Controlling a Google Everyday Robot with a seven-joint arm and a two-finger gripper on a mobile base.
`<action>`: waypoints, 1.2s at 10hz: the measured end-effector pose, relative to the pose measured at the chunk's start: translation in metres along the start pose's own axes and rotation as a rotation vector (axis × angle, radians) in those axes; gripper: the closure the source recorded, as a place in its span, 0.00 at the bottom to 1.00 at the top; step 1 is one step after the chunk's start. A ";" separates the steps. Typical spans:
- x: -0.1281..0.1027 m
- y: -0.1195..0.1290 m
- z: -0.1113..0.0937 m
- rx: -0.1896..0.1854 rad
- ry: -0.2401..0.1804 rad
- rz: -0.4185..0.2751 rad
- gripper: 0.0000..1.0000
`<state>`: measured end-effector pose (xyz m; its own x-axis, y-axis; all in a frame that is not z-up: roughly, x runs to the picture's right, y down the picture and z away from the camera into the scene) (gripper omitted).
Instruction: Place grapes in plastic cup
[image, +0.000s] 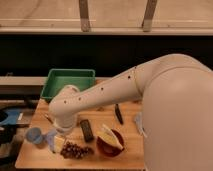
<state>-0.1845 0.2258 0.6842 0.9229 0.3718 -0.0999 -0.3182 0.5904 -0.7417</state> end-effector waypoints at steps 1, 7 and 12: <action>0.000 0.000 0.000 0.000 0.001 -0.001 0.20; 0.001 0.001 0.041 -0.087 0.002 0.006 0.20; 0.006 0.012 0.068 -0.168 -0.023 0.028 0.20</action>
<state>-0.1975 0.2842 0.7197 0.9083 0.4040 -0.1088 -0.3016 0.4521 -0.8395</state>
